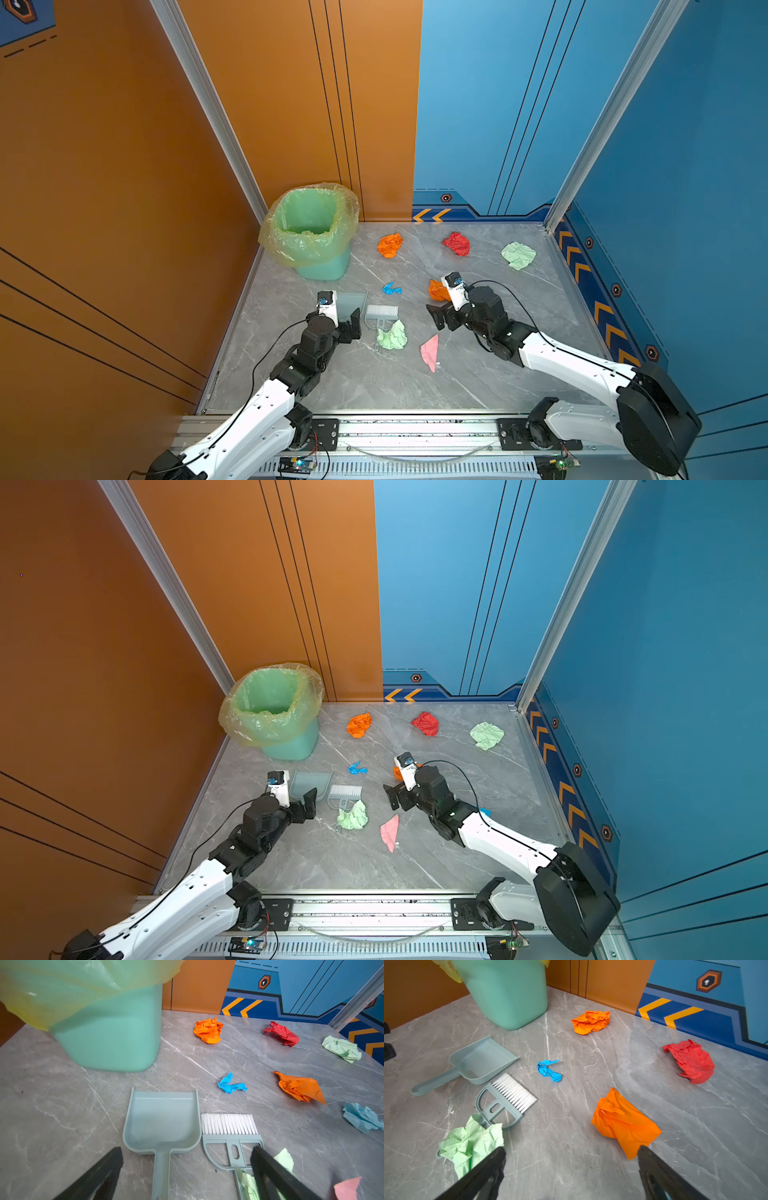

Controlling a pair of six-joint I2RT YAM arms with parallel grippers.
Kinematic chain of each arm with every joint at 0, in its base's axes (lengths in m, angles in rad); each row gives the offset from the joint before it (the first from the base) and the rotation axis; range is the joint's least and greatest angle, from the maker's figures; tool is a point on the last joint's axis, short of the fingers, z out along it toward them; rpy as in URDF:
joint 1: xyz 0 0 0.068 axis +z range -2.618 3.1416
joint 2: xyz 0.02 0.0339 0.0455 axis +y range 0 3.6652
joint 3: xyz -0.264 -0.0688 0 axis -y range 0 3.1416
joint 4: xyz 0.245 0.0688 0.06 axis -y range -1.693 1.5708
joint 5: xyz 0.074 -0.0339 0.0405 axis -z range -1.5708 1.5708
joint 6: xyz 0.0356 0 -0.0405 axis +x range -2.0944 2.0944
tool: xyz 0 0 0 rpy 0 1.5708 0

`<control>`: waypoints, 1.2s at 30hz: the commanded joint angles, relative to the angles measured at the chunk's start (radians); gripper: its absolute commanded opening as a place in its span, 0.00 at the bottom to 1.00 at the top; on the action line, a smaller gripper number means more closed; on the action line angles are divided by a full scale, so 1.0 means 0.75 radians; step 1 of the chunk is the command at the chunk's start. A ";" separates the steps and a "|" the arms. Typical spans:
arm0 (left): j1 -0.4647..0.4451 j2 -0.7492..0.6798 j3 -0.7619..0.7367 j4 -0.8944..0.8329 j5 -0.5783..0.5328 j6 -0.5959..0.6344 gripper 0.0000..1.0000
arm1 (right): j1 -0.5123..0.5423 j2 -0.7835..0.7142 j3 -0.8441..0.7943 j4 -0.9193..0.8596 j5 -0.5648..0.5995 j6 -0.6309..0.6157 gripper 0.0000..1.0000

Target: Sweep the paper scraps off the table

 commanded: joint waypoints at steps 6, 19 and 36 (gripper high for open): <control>-0.009 0.012 0.056 -0.140 -0.049 -0.102 0.98 | 0.260 0.265 0.099 0.162 0.321 -0.110 1.00; -0.014 0.040 0.079 -0.143 -0.047 -0.087 0.98 | 0.401 0.601 0.315 0.239 0.366 -0.164 1.00; -0.014 0.077 0.093 -0.121 -0.028 -0.073 0.98 | 0.426 0.656 0.213 0.166 0.497 -0.269 1.00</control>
